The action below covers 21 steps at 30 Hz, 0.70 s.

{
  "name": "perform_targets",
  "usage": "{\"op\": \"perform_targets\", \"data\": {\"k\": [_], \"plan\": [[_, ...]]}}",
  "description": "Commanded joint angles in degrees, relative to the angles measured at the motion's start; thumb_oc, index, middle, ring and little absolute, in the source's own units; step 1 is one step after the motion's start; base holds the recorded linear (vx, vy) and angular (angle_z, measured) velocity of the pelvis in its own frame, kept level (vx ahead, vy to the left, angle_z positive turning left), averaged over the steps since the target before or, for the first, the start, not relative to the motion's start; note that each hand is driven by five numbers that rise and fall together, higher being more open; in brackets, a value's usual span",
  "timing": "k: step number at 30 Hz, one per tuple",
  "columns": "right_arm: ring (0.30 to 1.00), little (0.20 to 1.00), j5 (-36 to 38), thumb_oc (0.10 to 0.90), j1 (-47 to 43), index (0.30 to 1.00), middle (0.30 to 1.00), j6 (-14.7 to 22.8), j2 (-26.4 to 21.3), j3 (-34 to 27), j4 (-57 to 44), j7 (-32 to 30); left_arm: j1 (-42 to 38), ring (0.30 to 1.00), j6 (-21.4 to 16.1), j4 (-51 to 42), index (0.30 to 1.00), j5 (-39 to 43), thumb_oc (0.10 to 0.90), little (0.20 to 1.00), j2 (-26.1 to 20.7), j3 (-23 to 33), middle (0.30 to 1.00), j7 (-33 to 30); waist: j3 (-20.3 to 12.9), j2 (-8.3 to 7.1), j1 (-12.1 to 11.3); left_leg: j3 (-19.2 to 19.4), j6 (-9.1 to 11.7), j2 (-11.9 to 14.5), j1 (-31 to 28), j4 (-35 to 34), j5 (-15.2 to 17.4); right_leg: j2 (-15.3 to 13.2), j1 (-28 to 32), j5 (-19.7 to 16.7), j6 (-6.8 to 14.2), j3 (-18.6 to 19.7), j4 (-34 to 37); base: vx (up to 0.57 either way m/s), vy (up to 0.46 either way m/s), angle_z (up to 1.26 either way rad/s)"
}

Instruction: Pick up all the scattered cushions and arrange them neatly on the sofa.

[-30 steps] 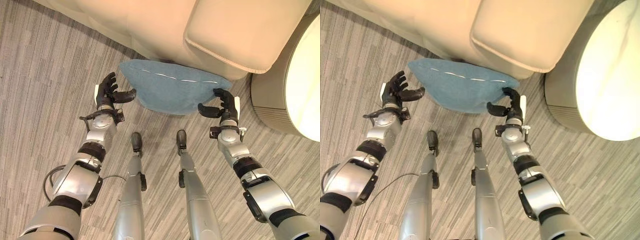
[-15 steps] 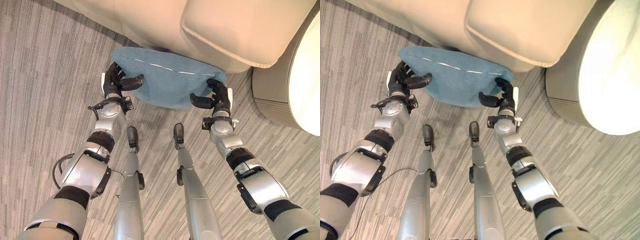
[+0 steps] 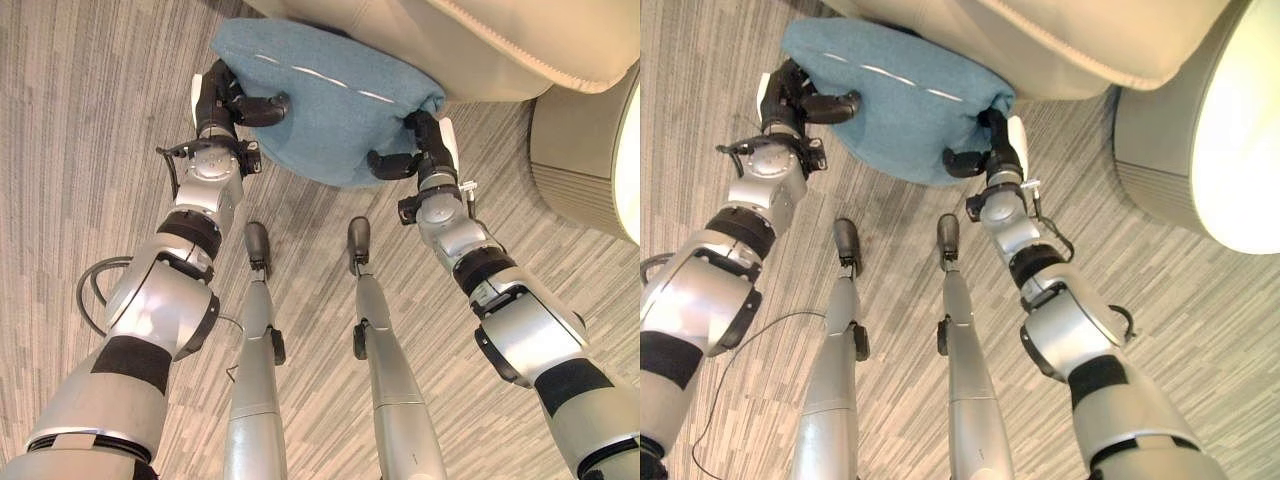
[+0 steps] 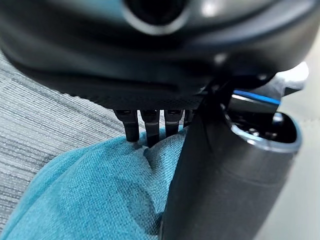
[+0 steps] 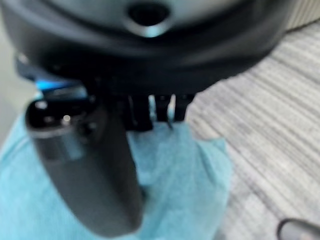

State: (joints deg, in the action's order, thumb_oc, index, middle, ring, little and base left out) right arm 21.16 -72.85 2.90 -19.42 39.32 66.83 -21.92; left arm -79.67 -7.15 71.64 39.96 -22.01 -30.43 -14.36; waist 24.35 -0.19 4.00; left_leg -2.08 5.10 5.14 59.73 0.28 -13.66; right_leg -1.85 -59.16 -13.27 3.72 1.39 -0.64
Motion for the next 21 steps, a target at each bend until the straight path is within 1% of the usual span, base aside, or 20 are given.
{"op": "perform_targets", "data": {"k": [1, 5, 8, 13, 14, 16, 18, 19, 20, 21], "plan": [[0.3, 0.3, -5.03, 0.4, -1.76, 0.3, 0.3, -1.0, 8.87, 4.14, 5.59, 6.51, 0.83, 0.3, 1.75, 5.38, 0.3, -7.0, 0.4, 0.3, 6.79, -4.32, 0.3, 4.7, -2.89, 1.38, 0.11, -2.66, 3.67, -0.03, -1.89, -5.28, 1.89, -1.17, -2.34, 4.09, 6.64, 2.24, -2.11, 0.0, 0.0, 0.0], [0.3, 0.3, -5.5, 0.4, -0.93, 0.3, 0.3, -0.23, 10.08, 3.24, 5.45, 5.37, 1.84, 0.3, 1.3, 4.75, 0.3, -9.21, 0.4, 0.3, 8.19, -4.84, 0.3, 3.72, -3.8, 1.17, 0.0, -2.7, 3.71, -0.14, -1.27, -5.28, 1.7, -1.28, -2.67, 3.31, 6.68, 2.41, -1.33, 0.0, 0.002, 0.01], [0.3, 0.3, -6.44, 0.4, 0.1, 0.3, 0.3, 0.51, 10.67, 1.97, 3.88, 3.19, 3.04, 0.3, 0.29, 3.11, 0.3, -10.7, 0.4, 0.3, 8.8, -4.51, 0.3, 1.21, -4.36, 0.93, 0.02, -2.73, 3.75, 0.01, -1.17, -5.28, 1.67, -1.37, -2.65, 3.13, 6.75, 2.38, -1.01, 0.0, 0.0, 0.0], [0.3, 0.3, -7.57, 0.4, 2.11, 0.3, 0.3, 2.05, 10.01, -1.13, 0.25, -0.4, 5.59, 0.3, -1.81, -0.37, 0.3, -9.6, 0.4, 0.3, 9.41, -2.84, 0.3, -1.29, -4.95, 0.7, 0.07, -2.81, 3.7, 0.04, -1.5, -5.28, 1.89, -1.42, -2.22, 3.22, 6.91, 2.46, -0.7, 0.0, 0.0, 0.0], [0.3, 0.3, -6.93, 0.4, 4.31, 0.3, 0.3, 3.53, 9.29, -3.97, -3.88, -2.71, 7.94, 0.3, -4.12, -3.99, 0.3, -6.28, 0.4, 0.3, 10.35, -0.62, 0.3, -2.95, -5.34, 0.53, 0.1, -2.82, 3.68, -0.03, -1.86, -5.28, 2.1, -1.46, -1.78, 3.38, 7.02, 2.33, -0.53, 0.0, 0.0, 0.0], [0.3, 0.3, -7.4, 0.4, 6.39, 0.3, 0.3, 5.03, 8.58, -6.11, -8.96, -4.84, 10.44, 0.3, -6.34, -7.74, 0.3, -4.16, 0.4, 0.3, 11.13, 1.03, 0.3, -4.05, -5.79, 0.38, 0.14, -2.79, 3.62, 0.01, -2.49, -5.28, 2.37, -1.44, -1.24, 3.68, 7.17, 2.27, -0.62, 0.0, 0.0, 0.0], [0.3, 0.3, -8.41, 0.4, 9.32, 0.3, 0.3, 6.68, 7.75, -8.17, -14.0, -6.35, 13.5, 0.3, -8.4, -12.42, 0.3, -3.53, 0.4, 0.3, 12.01, 2.03, 0.3, -4.77, -6.28, 0.23, 0.15, -2.87, 3.62, -0.06, -3.47, -5.28, 2.52, -1.4, -0.4, 3.99, 7.26, 2.18, -0.8, 0.0, 0.0, 0.0], [0.3, 0.3, -8.44, 0.4, 9.44, 0.3, 0.3, 6.64, 7.74, -8.18, -14.09, -6.37, 13.6, 0.3, -8.38, -12.5, 0.3, -3.56, 0.4, 0.3, 12.03, 2.0, 0.3, -4.82, -6.31, 0.22, 0.13, -2.86, 3.62, -0.06, -3.52, -5.28, 2.54, -1.39, -0.35, 3.99, 7.26, 2.18, -0.79, 0.0, 0.0, 0.0], [0.3, 0.3, -9.73, 0.4, 13.09, 0.3, 0.3, 8.22, 6.99, -9.81, -19.73, -7.23, 17.62, 0.3, -9.79, -18.64, 0.3, -4.68, 0.4, 0.3, 11.85, 2.34, 0.3, -5.44, -6.66, 0.07, 0.13, -3.01, 3.56, -0.15, -5.08, -5.28, 2.98, -1.35, 0.95, 4.39, 7.29, 1.88, -1.12, 0.0, 0.0, 0.0], [0.3, 0.3, -10.18, 0.4, 14.9, 0.3, 0.3, 8.8, 6.79, -10.92, -22.12, -7.5, 19.5, 0.3, -10.7, -21.47, 0.3, -4.25, 0.4, 0.3, 12.24, 2.73, 0.3, -5.87, -6.91, 0.0, 0.16, -2.99, 3.54, -0.27, -6.04, -5.26, 3.28, -1.26, 1.89, 4.61, 7.29, 1.81, -1.21, 0.0, 0.0, 0.0]]}}
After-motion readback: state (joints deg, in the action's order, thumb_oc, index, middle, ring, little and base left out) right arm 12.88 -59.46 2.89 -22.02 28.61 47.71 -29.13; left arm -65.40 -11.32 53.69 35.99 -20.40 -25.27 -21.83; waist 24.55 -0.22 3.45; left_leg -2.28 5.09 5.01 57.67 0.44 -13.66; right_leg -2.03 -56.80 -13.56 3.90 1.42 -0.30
